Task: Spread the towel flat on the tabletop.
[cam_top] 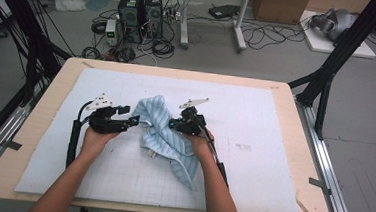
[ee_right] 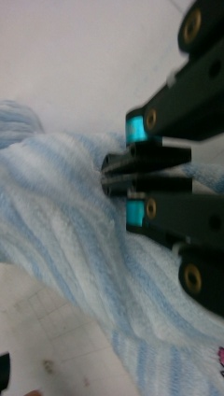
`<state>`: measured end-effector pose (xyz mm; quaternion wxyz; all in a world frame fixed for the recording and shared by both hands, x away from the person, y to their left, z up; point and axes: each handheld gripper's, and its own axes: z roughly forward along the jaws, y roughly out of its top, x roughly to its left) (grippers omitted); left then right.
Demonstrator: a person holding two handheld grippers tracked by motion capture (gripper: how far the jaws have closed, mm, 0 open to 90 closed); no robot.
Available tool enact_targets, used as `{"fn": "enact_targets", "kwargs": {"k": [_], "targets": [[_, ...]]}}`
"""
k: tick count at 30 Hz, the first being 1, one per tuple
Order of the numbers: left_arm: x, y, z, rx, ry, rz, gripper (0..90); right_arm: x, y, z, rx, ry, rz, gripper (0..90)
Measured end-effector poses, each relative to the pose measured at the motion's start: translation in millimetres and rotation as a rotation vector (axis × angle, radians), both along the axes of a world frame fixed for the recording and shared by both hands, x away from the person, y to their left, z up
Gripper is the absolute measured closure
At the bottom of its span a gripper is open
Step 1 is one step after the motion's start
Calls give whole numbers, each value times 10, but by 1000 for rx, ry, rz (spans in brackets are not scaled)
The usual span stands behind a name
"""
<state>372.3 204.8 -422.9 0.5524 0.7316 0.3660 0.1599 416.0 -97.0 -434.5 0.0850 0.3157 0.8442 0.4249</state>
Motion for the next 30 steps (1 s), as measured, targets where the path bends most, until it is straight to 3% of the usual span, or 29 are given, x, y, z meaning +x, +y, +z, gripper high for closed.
{"fn": "enact_targets", "kwargs": {"k": [1, 2, 3, 6, 7, 8, 9, 10, 11, 14, 16, 18, 20, 22, 26, 28, 30], "targets": [[0, 0, 0, 0, 0, 0, 362, 0, 0, 0, 0, 0, 0, 890], [-1, 2, 2, -1, -1, 0, 362, -55, -11, 102, -28, -72, -19, 891], [-1, 0, 1, -1, 1, 0, 362, -82, -29, 155, -44, -114, -36, 891], [-3, -14, -3, 7, 4, -4, 362, -127, -138, 286, -46, -177, -76, 893], [-6, -36, -10, 13, 5, -10, 362, -113, -188, 305, -25, -163, -86, 892], [-7, -46, -12, 13, 6, -10, 362, -81, -229, 295, 5, -121, -91, 850], [-7, -46, -12, 13, 6, -10, 362, -81, -229, 295, 5, -121, -91, 850], [-8, -53, -15, 12, 4, -11, 362, -53, -250, 264, 12, -97, -106, 728], [-9, -58, -17, 12, 6, -13, 362, 15, -257, 163, 21, -35, -113, 633], [-6, -40, -14, 15, 8, -12, 362, 112, -224, 1, 83, 75, -121, 473], [-6, -24, -11, 6, 9, -6, 362, 133, -154, -72, 74, 91, -120, 409], [-3, -14, -12, 5, 11, -3, 362, 148, -85, -129, 90, 120, -74, 457], [-4, -15, -14, 7, 13, -4, 362, 155, -55, -148, 115, 137, -14, 704], [-6, -23, -18, 10, 16, -6, 362, 133, -38, -105, 101, 105, 19, 871], [-8, -32, -19, 12, 18, -10, 362, 77, -74, 28, 51, 9, -10, 878], [-8, -43, -23, 11, 19, -11, 362, 46, -138, 120, 11, -65, -59, 879], [-7, -56, -28, 12, 20, -14, 362, 34, -244, 210, 9, -109, -122, 880]]}}
